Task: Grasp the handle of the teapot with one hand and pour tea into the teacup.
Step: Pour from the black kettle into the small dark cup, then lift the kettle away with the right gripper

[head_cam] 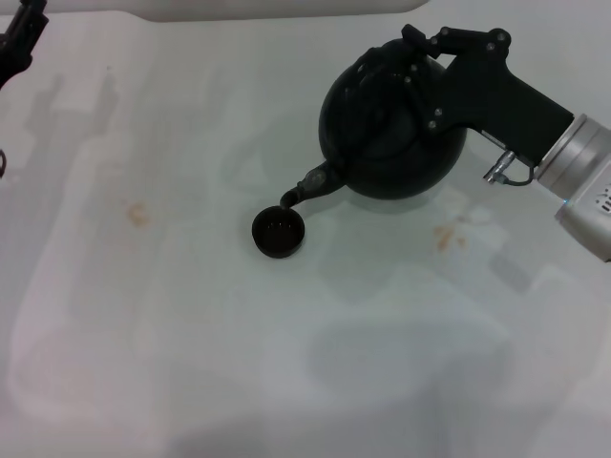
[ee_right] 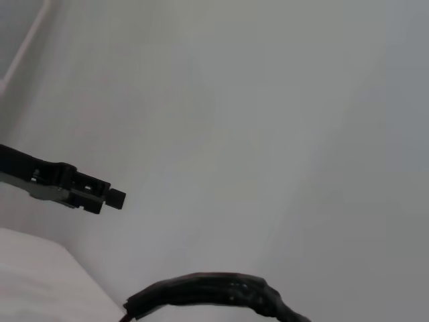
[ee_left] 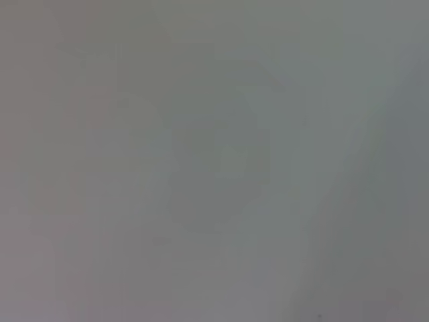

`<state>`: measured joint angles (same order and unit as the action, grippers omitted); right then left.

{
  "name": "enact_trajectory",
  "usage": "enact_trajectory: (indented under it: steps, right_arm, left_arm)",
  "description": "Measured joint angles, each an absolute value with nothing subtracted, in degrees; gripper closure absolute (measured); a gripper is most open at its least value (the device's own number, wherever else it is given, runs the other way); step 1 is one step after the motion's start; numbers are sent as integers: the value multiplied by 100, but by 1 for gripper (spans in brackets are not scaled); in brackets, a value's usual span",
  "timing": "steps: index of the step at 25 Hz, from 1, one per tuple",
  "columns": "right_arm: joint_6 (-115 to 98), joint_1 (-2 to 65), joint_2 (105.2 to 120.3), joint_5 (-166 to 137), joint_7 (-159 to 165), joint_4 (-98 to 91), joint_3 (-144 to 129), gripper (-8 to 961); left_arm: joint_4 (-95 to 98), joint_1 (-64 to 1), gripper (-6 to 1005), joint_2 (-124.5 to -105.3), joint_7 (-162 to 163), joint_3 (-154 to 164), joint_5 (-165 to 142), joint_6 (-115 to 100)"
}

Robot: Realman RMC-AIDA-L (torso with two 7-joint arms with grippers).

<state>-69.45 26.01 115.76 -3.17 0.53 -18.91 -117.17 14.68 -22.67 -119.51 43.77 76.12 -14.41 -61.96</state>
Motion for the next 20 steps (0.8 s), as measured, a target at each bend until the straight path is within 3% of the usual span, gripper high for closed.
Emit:
enact_trajectory:
  steps: [20]
  right_arm:
    - [-6906,2601,11584,-302,-995,-1930,-11733,829]
  left_arm:
    - [1442,-2322,241,-11953,4377,7690,-1419,-6144]
